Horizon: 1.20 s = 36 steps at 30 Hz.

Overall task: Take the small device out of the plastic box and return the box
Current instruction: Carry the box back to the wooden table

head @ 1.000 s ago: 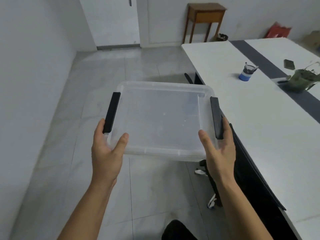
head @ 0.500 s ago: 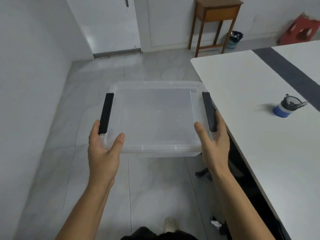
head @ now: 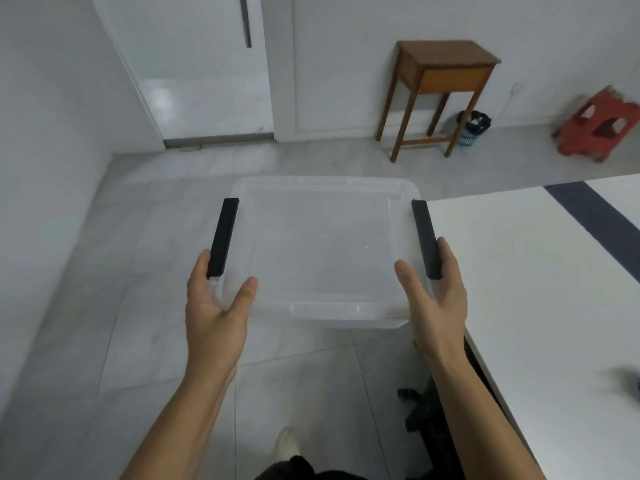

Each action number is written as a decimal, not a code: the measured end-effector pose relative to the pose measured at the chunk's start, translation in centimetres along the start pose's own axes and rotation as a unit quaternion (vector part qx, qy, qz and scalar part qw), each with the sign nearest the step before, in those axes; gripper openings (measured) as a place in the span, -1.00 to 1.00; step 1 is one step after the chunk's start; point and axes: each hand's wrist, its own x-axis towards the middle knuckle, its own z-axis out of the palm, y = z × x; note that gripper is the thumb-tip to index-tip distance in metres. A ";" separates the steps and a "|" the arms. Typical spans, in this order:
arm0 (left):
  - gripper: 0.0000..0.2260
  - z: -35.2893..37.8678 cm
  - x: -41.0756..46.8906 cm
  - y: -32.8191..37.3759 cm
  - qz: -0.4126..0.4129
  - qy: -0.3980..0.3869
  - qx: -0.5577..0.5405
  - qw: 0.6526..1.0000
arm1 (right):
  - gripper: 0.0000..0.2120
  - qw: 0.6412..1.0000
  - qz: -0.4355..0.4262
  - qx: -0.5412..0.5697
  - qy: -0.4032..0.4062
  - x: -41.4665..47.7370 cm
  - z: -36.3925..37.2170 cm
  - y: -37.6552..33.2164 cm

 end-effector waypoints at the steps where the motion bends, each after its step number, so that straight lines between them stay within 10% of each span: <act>1: -0.33 1.8 2.9 0.6 0.005 -0.013 0.001 1.000 | -0.29 1.000 0.001 -0.004 0.013 2.6 0.8 -0.4; 10: -0.32 19.5 22.7 3.8 0.019 -0.143 0.035 0.989 | -0.37 0.991 0.033 -0.013 0.131 23.4 4.5 0.7; 36: -0.37 65.3 81.3 6.9 -0.010 -0.182 0.038 0.983 | -0.31 0.983 0.062 -0.025 0.169 93.0 25.2 2.3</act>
